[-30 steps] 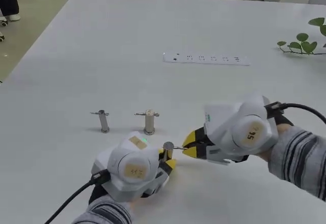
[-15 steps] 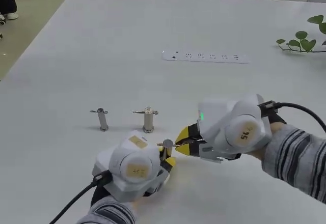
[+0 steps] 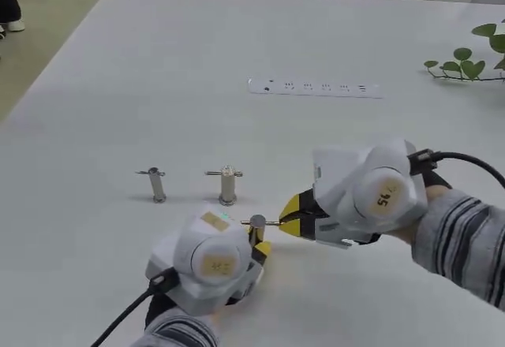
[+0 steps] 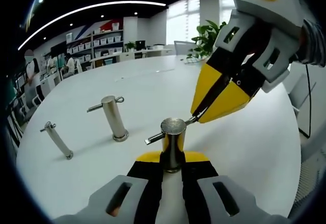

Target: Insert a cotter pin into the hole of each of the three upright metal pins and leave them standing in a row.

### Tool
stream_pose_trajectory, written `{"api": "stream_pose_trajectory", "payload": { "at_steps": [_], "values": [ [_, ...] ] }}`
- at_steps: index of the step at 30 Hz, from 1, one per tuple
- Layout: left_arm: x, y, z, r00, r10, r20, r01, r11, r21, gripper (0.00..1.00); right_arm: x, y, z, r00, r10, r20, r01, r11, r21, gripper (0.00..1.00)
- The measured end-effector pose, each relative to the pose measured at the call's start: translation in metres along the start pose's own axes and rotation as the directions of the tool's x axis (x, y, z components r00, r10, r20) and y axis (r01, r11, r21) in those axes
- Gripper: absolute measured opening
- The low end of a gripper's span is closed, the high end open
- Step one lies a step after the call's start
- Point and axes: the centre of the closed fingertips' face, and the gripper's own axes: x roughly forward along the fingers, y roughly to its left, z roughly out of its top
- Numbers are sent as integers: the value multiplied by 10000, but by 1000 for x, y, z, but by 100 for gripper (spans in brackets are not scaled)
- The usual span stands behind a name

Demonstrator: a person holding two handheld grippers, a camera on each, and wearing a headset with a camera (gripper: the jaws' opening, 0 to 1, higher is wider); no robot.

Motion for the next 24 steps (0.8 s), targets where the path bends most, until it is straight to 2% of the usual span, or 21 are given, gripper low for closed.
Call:
{"api": "stream_pose_trajectory", "payload": {
  "at_steps": [12,24],
  "values": [
    [0,0,0,9999,121,1,-121,9999,-108,10,5,1,12,9997,1,248,5,9998,-216,0],
    [0,0,-1,9999,138,-12,-138,9999,-41,10,4,1,12,9997,37,235,-34,10000,-89,0]
  ]
}}
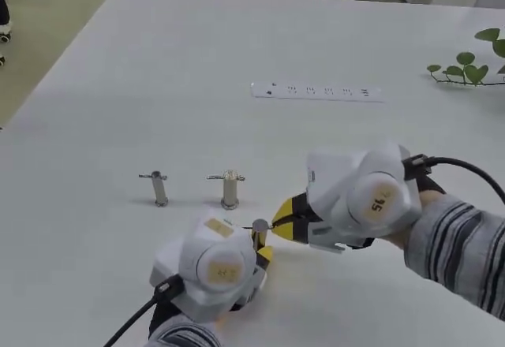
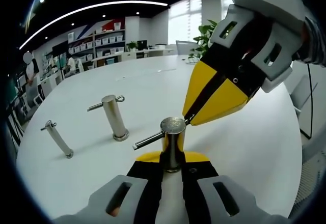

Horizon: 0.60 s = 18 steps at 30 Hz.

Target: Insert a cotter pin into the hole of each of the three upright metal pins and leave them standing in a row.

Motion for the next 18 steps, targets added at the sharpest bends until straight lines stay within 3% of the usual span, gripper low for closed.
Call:
{"api": "stream_pose_trajectory", "payload": {
  "at_steps": [4,9,12,15,18],
  "values": [
    [1,0,0,10000,-82,-45,82,9999,79,10,0,0,0,10000,17,36,-18,9998,194,0],
    [1,0,-2,9998,-163,-93,164,9998,65,12,3,2,-1,9998,184,64,-189,9947,1013,4],
    [1,1,1,9998,-213,2,213,9990,393,21,3,2,2,9995,250,177,-271,9910,1311,10],
    [0,3,2,9994,-331,16,331,9991,281,31,6,4,5,9984,409,386,-470,9840,1720,10],
    [-2,3,2,9989,-467,20,467,9986,253,37,13,5,8,9968,543,586,-673,9660,2498,14]
  ]
}}
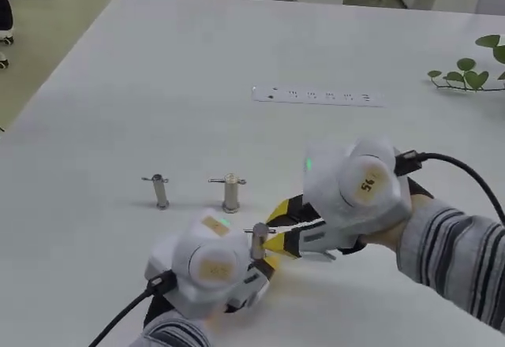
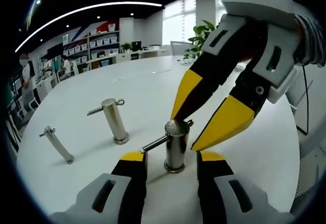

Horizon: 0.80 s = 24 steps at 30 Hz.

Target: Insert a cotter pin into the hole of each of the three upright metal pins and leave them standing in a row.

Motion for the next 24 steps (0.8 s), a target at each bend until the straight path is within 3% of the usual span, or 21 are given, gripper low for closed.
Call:
{"api": "stream_pose_trajectory", "payload": {
  "at_steps": [5,12,19,21,24],
  "values": [
    [-11,-1,1,9996,-269,57,270,9996,-78,47,11,2,-1,10000,90,37,-91,9995,303,18],
    [-27,-1,5,9985,-514,170,520,9981,-340,56,15,-2,-3,10000,77,55,-81,9973,733,13],
    [-49,11,19,9981,-253,562,286,9978,-592,64,15,-4,-2,9997,39,233,-68,9922,1241,8],
    [-55,14,21,9979,-180,619,214,9983,-547,68,14,-6,-3,9996,-109,255,64,9853,1706,8],
    [-66,20,25,9971,-57,756,98,9985,-546,72,9,-12,0,9990,-200,393,131,9854,1699,8]
  ]
}}
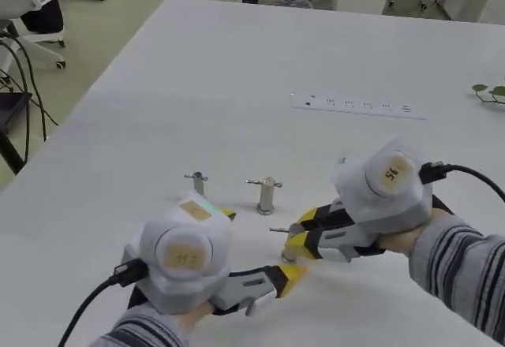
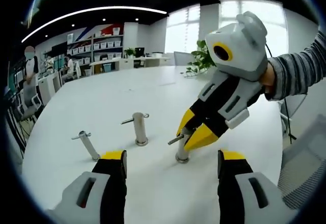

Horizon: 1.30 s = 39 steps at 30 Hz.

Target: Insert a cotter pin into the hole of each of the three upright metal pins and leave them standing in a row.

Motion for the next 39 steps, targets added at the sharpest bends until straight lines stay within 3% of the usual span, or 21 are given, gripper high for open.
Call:
{"api": "stream_pose_trajectory", "payload": {
  "at_steps": [6,15,24,39],
  "values": [
    [-18,10,8,9993,188,320,-184,9998,-117,83,-8,-21,1,9988,-427,-235,427,9991,0,8],
    [-37,27,15,9960,656,600,-653,9978,-74,91,-18,-46,-3,9959,-770,-485,775,9969,95,8],
    [-45,37,15,9952,839,499,-844,9964,81,95,-19,-59,-9,9932,-835,-808,846,9964,103,8],
    [-52,52,10,9917,1224,404,-1216,9923,-230,96,-17,-78,-19,9896,-954,-1073,970,9952,97,8]
  ]
}}
